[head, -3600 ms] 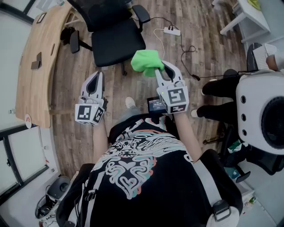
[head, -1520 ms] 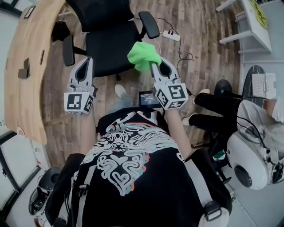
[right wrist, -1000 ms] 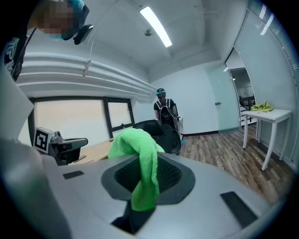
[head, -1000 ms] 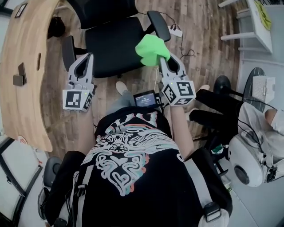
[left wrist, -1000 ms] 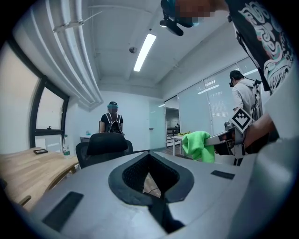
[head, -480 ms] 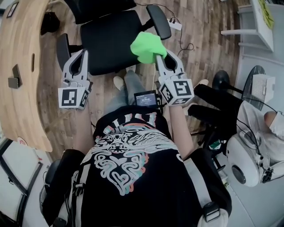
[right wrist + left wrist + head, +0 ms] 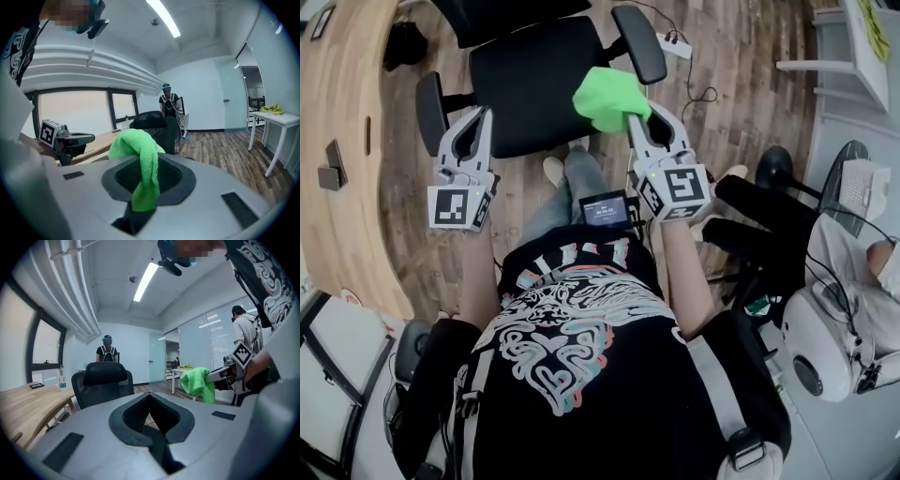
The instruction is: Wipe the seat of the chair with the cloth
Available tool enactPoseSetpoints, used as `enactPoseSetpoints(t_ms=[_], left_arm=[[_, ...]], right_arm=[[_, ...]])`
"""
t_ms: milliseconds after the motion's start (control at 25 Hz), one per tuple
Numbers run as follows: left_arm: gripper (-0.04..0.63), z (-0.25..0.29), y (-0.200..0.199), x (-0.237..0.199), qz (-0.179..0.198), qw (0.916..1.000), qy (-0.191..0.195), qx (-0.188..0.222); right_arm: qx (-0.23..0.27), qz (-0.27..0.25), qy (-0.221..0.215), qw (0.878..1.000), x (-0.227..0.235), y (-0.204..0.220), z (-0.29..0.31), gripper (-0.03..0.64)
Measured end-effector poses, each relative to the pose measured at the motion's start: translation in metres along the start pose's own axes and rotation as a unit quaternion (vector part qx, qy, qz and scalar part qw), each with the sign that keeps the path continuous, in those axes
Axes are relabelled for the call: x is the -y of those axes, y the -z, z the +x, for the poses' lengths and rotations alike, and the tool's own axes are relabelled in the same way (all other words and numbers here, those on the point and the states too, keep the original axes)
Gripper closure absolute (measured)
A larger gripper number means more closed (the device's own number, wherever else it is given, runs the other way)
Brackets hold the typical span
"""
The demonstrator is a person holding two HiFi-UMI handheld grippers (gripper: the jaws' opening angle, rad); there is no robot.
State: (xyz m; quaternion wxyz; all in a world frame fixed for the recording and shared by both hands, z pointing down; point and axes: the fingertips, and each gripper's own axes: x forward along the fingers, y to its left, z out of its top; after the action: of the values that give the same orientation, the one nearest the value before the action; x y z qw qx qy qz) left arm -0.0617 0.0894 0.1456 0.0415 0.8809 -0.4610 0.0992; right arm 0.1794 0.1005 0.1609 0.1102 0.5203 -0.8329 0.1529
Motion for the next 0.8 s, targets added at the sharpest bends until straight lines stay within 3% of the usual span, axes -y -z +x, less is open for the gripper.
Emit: enactPoseSetpoints(t_ms=[800], left_arm=[[0.594, 0.081, 0.109, -0.003, -0.012, 0.9955, 0.053, -0.077]], right_arm=[[-0.087, -0.007, -0.006, 0.996, 0.023, 0.091, 0.068, 0.554]])
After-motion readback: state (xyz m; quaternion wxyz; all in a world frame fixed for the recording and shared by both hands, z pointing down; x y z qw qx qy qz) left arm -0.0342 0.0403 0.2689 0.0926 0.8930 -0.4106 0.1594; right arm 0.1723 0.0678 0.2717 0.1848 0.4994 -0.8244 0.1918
